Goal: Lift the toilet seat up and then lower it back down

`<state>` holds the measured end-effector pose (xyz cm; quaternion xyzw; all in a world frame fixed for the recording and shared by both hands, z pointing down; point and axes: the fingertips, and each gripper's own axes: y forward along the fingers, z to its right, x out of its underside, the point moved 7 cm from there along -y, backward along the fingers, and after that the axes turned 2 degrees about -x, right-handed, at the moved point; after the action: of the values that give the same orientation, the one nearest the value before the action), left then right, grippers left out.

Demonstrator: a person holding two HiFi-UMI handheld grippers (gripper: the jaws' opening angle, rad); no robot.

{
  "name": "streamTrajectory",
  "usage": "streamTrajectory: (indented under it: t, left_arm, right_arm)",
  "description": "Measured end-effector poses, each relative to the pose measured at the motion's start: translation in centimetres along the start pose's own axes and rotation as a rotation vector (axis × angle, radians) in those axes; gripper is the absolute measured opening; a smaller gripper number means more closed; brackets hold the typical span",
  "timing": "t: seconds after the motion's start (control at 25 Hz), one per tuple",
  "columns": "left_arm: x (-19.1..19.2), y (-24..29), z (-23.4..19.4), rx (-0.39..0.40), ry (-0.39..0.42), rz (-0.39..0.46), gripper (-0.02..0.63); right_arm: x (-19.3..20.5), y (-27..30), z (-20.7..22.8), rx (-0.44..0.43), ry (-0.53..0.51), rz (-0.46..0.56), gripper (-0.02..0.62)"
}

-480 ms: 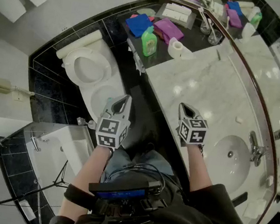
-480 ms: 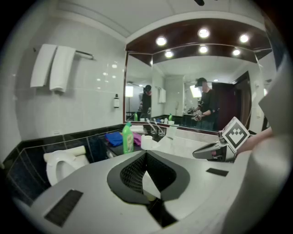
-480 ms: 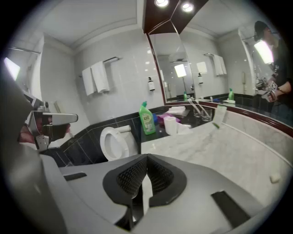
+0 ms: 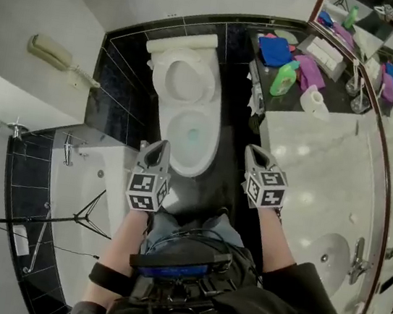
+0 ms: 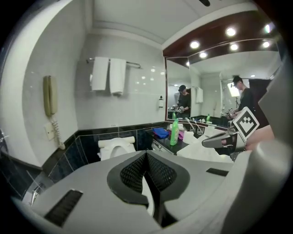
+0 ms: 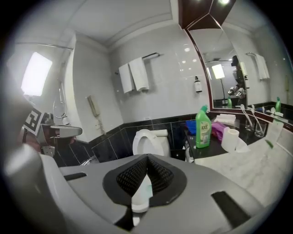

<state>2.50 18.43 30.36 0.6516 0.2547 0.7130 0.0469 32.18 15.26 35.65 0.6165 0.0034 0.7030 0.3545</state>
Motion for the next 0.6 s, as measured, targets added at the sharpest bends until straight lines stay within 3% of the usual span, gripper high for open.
streamTrajectory:
  t: [0.16, 0.6]
  left_arm:
    - [1.4, -2.4, -4.8, -0.051, -0.044, 0.002, 0.003]
    - [4.9, -5.9, -14.0, -0.076, -0.12, -0.003, 0.003]
  right_arm:
    - [-1.1, 2.8, -5.0, -0.053, -0.041, 0.006, 0.002]
    - [-1.8, 6.7, -16.9, -0.129, -0.108, -0.028, 0.002]
